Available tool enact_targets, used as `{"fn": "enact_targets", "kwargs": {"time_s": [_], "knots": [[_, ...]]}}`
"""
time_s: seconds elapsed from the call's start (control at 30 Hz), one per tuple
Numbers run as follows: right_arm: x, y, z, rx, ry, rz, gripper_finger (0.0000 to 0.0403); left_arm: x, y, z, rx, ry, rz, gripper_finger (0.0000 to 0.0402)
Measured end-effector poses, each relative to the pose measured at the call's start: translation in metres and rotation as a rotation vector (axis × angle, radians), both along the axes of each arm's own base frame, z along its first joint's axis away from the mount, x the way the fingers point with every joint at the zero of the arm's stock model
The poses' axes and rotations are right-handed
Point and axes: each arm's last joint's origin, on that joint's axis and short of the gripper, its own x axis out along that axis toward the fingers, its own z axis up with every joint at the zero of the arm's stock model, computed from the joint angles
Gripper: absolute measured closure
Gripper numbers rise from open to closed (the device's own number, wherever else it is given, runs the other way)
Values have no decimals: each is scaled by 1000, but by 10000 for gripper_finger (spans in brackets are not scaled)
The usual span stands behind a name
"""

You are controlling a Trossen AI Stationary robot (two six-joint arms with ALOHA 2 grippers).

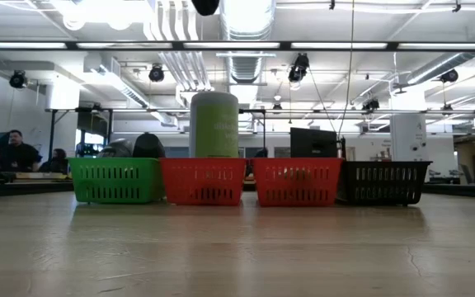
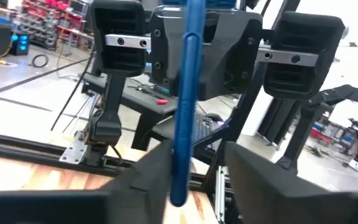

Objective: Pick & Place Travel size toiletries
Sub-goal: Put the blue razor in the black bin

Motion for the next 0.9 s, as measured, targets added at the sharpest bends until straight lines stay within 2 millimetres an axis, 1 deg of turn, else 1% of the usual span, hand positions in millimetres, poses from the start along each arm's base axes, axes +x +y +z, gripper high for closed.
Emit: {"fn": "enact_targets", "kwargs": {"time_s": [0.1, 0.2, 0.3, 0.37, 0.47, 0.57, 0.67, 0.77, 0.83, 0.9], "knots": [[0, -8, -4, 39, 38, -42, 370, 0, 0, -1, -7, 11, 14, 198], [-3, -19, -14, 83, 124, -110, 367, 1, 1, -8, -22, 78, 32, 152], [-9, -35, -27, 160, 246, -211, 366, -2, 1, -16, -56, 201, 57, 119], [-18, -47, -38, 254, 377, -278, 366, -4, 2, -23, -77, 293, 96, 105], [-30, -65, -56, 356, 585, -372, 365, -10, 5, -30, -100, 395, 138, 98], [-33, -83, -74, 413, 701, -435, 365, -16, 3, -29, -101, 435, 152, 97], [-31, -103, -98, 532, 743, -445, 365, -21, 2, -27, -83, 442, 189, 97], [-31, -119, -132, 655, 770, -441, 365, -26, 2, -23, -70, 429, 223, 97], [-33, -127, -155, 744, 776, -428, 365, -29, 2, -21, -66, 428, 243, 97], [-37, -130, -173, 805, 789, -441, 365, -33, 2, -20, -56, 449, 256, 97]]}}
